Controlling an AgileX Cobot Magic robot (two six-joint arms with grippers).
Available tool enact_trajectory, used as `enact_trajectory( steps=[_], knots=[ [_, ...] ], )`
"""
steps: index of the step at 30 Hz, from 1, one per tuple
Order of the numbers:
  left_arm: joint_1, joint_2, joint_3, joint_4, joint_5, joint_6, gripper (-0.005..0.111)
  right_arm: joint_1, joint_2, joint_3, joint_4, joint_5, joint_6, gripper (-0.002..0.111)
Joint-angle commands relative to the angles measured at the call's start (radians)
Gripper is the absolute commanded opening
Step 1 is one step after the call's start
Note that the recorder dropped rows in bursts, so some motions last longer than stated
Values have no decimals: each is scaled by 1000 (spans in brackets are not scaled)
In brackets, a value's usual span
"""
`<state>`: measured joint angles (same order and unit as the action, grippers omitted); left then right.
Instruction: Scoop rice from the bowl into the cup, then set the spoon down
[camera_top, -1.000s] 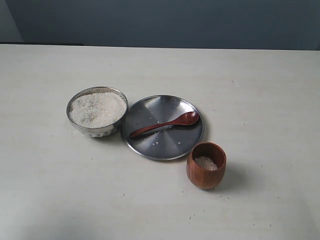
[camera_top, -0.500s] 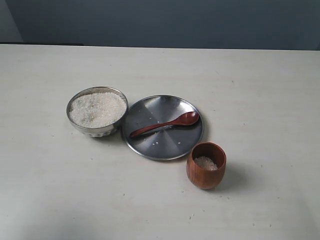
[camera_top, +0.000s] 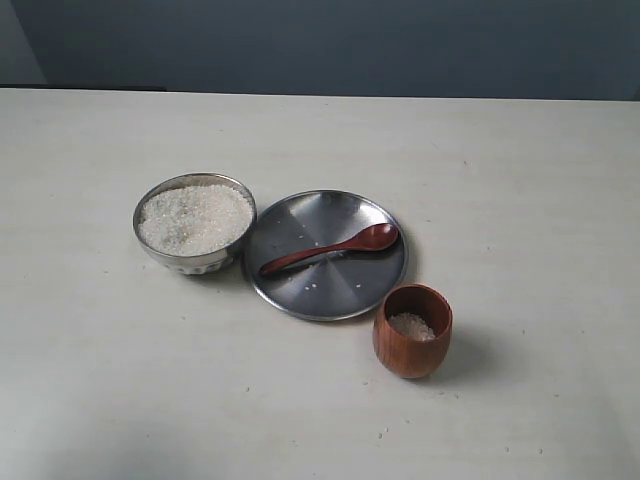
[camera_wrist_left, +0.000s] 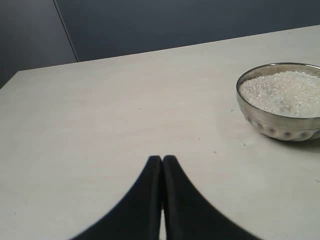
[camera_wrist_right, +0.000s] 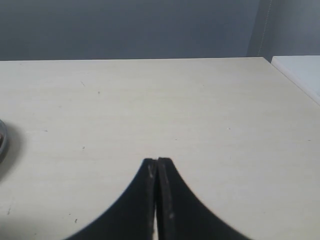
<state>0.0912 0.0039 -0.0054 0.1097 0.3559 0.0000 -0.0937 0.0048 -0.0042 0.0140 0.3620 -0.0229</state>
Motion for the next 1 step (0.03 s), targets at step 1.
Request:
enact_trajectory(
  steps=[1],
  knots=[
    [5, -4, 5, 0, -17, 0, 0, -4, -5, 4, 0, -3, -1, 0]
  ],
)
